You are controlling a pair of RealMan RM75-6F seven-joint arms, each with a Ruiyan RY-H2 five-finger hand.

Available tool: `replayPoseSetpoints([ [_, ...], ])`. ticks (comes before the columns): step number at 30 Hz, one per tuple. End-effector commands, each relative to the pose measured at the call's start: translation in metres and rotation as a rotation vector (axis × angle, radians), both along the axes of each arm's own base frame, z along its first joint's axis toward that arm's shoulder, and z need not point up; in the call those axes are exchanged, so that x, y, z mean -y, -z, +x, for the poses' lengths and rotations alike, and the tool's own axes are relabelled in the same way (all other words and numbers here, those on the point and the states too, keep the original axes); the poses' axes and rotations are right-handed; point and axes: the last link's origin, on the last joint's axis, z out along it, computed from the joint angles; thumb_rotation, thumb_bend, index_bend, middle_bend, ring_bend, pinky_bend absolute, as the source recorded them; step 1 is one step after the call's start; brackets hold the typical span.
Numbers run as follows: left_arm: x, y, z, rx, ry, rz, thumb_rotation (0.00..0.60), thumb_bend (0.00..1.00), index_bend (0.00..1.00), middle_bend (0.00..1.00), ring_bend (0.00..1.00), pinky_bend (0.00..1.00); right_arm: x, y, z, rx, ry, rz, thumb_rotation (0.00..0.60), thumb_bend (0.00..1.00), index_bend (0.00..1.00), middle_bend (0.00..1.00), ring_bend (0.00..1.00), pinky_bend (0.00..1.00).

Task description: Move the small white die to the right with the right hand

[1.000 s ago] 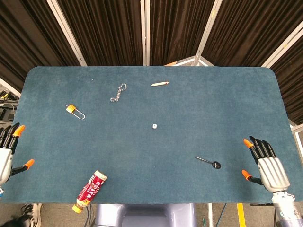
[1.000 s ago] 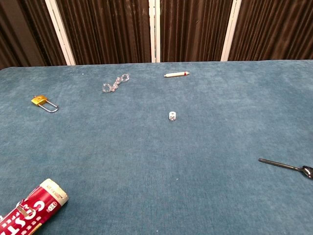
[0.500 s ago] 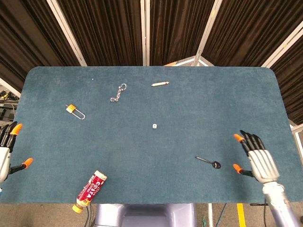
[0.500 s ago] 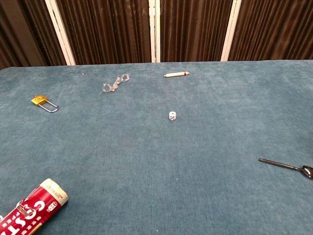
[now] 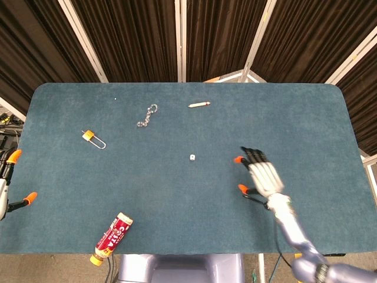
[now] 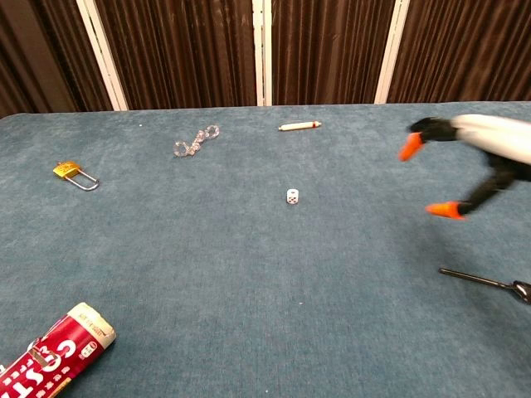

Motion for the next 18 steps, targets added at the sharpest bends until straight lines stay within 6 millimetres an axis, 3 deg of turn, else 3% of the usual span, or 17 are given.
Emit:
replayPoseSetpoints([
  [1,-0.003,0.0,-0.003,0.0,-0.009,0.0,0.6,0.12,0.0,0.0,0.0,0.0,0.03,0.029,0.034,0.011,0.01,0.01,0.6,0.2,0.32,0.07,0.0,0.0],
  [9,-0.009,0.0,-0.01,0.007,-0.031,-0.006,0.6,0.12,0.0,0.0,0.0,0.0,0.061,0.062,0.068,0.092,0.092,0.034,0.6,0.19,0.32,0.09,0.0,0.0],
  [18,-0.012,0.0,-0.013,0.024,-0.043,-0.015,0.6,0.12,0.0,0.0,0.0,0.0,0.076,0.093,0.088,0.124,0.141,0.043,0.6,0.16,0.35,0.1,0.0,0.0],
])
